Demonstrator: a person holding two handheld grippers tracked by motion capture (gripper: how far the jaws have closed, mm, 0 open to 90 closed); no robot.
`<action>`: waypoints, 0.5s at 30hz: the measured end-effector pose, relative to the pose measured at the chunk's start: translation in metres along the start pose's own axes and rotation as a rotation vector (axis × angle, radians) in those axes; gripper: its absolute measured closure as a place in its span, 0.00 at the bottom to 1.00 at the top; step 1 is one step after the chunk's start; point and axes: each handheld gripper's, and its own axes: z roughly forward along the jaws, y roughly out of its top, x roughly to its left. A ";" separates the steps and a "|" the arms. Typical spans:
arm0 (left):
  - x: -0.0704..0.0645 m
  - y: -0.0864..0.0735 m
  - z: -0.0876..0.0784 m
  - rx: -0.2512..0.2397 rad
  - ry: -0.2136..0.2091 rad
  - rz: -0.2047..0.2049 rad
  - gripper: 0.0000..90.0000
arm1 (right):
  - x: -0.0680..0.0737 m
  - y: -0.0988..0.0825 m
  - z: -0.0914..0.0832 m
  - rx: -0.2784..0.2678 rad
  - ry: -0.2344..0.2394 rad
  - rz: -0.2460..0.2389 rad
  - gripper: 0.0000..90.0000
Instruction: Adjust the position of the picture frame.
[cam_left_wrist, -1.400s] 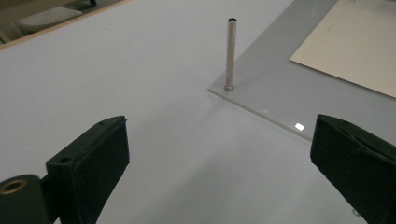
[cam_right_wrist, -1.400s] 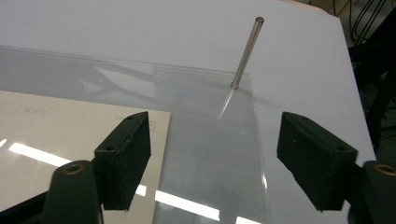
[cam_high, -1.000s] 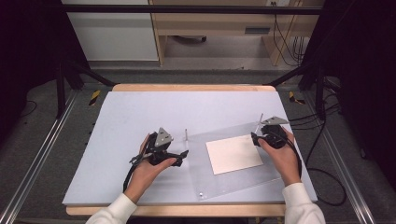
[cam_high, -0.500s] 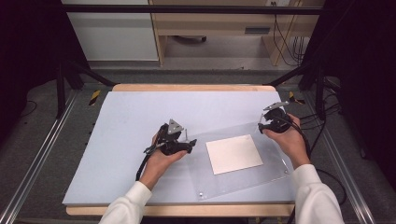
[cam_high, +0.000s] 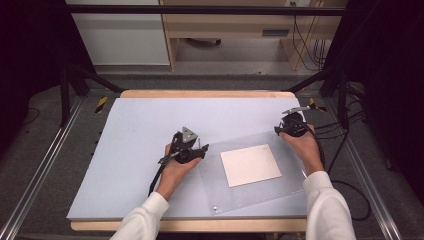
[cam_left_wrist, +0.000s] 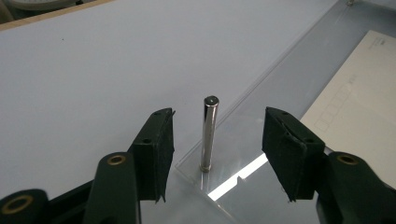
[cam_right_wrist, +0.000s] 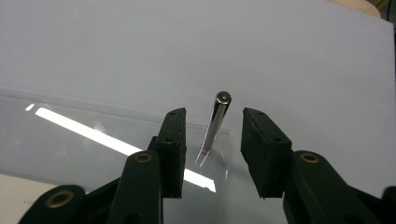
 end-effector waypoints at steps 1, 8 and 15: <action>0.000 0.000 0.000 -0.001 0.004 -0.002 0.49 | 0.000 0.000 0.003 0.005 0.000 0.004 0.69; -0.003 -0.002 -0.001 0.006 0.008 0.003 0.51 | 0.001 -0.002 0.017 0.013 0.012 0.036 0.81; -0.003 -0.005 0.000 0.008 0.005 0.000 0.53 | 0.002 -0.003 0.019 -0.002 -0.005 0.027 0.93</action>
